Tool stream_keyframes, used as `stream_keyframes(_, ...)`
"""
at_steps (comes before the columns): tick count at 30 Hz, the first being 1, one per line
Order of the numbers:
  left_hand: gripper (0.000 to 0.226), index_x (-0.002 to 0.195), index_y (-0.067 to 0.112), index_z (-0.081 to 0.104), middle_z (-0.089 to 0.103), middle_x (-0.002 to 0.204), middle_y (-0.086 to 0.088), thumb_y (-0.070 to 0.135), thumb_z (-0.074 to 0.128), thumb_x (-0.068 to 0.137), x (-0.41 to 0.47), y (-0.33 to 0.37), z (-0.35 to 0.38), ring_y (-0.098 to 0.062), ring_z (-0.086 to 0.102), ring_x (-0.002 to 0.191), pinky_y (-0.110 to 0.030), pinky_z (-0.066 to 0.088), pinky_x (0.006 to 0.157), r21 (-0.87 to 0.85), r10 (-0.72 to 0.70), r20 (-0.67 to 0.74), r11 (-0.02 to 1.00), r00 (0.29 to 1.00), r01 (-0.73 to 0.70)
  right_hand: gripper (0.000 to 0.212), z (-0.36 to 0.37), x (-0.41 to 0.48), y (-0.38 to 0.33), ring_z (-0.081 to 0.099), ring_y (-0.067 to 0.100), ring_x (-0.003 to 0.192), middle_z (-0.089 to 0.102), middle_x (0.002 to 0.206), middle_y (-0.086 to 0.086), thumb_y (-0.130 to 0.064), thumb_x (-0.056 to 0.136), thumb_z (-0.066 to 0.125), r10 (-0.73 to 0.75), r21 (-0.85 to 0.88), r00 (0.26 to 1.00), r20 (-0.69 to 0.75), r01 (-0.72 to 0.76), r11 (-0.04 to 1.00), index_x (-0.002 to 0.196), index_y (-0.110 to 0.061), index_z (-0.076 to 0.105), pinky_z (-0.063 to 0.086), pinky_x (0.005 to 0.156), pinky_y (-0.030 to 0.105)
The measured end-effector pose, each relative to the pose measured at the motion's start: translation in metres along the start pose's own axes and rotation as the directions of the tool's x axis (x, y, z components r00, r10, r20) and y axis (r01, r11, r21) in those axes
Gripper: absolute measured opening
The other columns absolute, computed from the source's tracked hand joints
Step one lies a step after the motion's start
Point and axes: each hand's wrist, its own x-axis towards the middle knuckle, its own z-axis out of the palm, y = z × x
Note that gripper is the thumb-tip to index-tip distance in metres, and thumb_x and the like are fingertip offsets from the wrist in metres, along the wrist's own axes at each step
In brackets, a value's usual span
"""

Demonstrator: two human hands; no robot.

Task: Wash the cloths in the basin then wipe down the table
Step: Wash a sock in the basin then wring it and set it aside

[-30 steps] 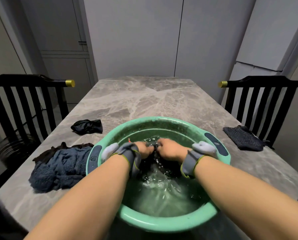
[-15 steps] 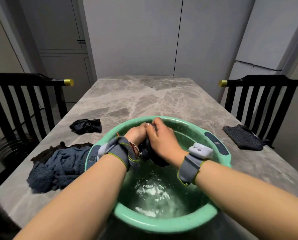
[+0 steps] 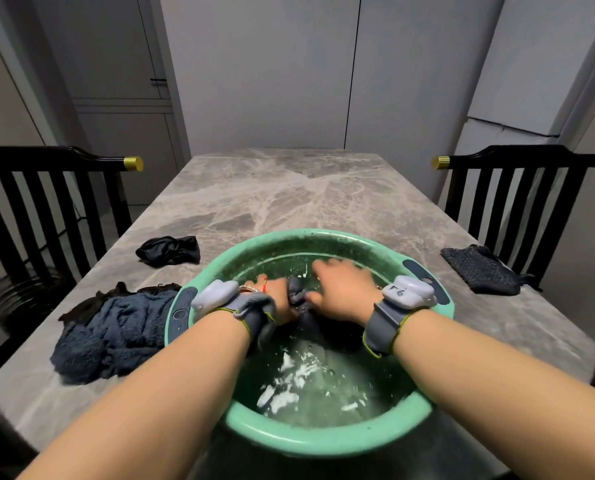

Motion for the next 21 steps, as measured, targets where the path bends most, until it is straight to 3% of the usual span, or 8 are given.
stream_keyframes(3,0.037,0.104,0.04,0.062,0.065,0.104,0.004,0.053,0.067,0.07,0.008,-0.016,0.025,-0.015,0.062,0.1,-0.018,0.036,0.068,0.065,-0.085,0.034,0.994,0.996,0.083,0.088,0.013,-0.009,-0.006,0.029,0.036,0.136,0.027,0.149,0.015,-0.049,0.08,0.064,-0.113,-0.025,0.925,0.363,0.131,0.991,0.148,-0.021,0.016,0.029,0.112,0.041)
stream_keyframes(5,0.033,0.099,0.042,0.063,0.065,0.085,0.004,0.055,0.065,0.069,0.041,-0.039,0.056,-0.013,0.063,0.084,-0.023,0.019,0.058,0.095,-0.088,0.122,0.993,0.989,0.077,0.088,0.016,-0.012,-0.004,0.017,0.036,0.143,0.009,0.157,0.013,-0.041,0.087,0.058,-0.069,-0.142,0.887,0.456,0.149,0.979,0.151,-0.024,0.001,0.021,0.115,0.042)
stream_keyframes(7,0.042,0.127,0.028,0.053,0.059,0.113,-0.009,0.039,0.054,0.087,0.033,-0.036,0.055,-0.019,0.053,0.102,-0.035,0.036,0.075,0.146,-0.056,0.132,0.989,0.99,0.037,0.072,0.01,-0.009,-0.003,0.022,0.036,0.142,0.011,0.158,0.013,-0.03,0.093,0.05,-0.062,-0.108,0.901,0.43,0.119,0.987,0.151,-0.023,0.007,0.024,0.113,0.042)
stream_keyframes(9,0.051,0.135,0.022,0.04,0.046,0.131,-0.01,0.037,0.053,0.087,0.015,-0.023,0.038,-0.026,0.05,0.121,-0.038,0.037,0.097,0.16,-0.031,0.079,0.987,0.996,0.018,0.052,0.004,-0.004,-0.004,0.044,0.035,0.128,0.04,0.145,0.017,-0.019,0.093,0.048,-0.032,0.016,0.946,0.323,0.028,0.999,0.143,-0.012,0.036,0.04,0.1,0.036)
stream_keyframes(11,0.063,0.134,0.023,0.038,0.044,0.13,-0.01,0.041,0.063,0.079,0.009,-0.015,0.029,-0.032,0.05,0.122,-0.035,0.039,0.1,0.149,0.013,0.003,0.989,1.0,-0.014,0.033,-0.001,0.002,-0.003,0.059,0.032,0.111,0.061,0.121,0.02,-0.011,0.088,0.046,0.076,0.24,0.987,0.145,-0.11,0.964,0.116,-0.003,0.061,0.047,0.086,0.031)
stream_keyframes(14,0.068,0.135,0.022,0.039,0.049,0.129,-0.015,0.04,0.068,0.076,0.003,0.0,0.009,-0.034,0.049,0.121,-0.035,0.04,0.1,-0.072,-0.008,-0.038,0.997,0.999,0.005,0.023,-0.015,0.012,0.002,0.056,0.022,0.095,0.059,0.101,0.023,-0.003,0.09,0.042,0.235,0.576,0.971,0.039,-0.214,0.789,0.094,-0.002,0.064,0.041,0.079,0.027)
stream_keyframes(17,0.027,0.096,0.011,0.064,0.067,0.11,-0.017,0.032,0.057,0.08,0.003,0.008,-0.008,-0.03,0.061,0.109,-0.029,0.047,0.083,-0.344,0.001,-0.105,0.938,0.994,-0.037,0.02,-0.026,0.019,0.006,0.055,0.028,0.098,0.051,0.095,0.025,-0.001,0.09,0.043,0.318,0.63,0.946,0.064,-0.286,0.723,0.077,-0.003,0.059,0.04,0.081,0.031)
stream_keyframes(21,0.027,0.06,0.011,0.055,0.07,0.1,-0.021,0.02,0.058,0.086,0.004,0.01,-0.026,-0.031,0.065,0.101,-0.028,0.046,0.074,-0.52,-0.163,-0.214,0.854,0.963,0.029,0.012,-0.016,0.009,0.015,0.059,0.034,0.098,0.058,0.094,0.018,-0.014,0.087,0.047,0.384,0.549,0.923,0.028,-0.335,0.766,0.079,-0.008,0.055,0.041,0.074,0.028)
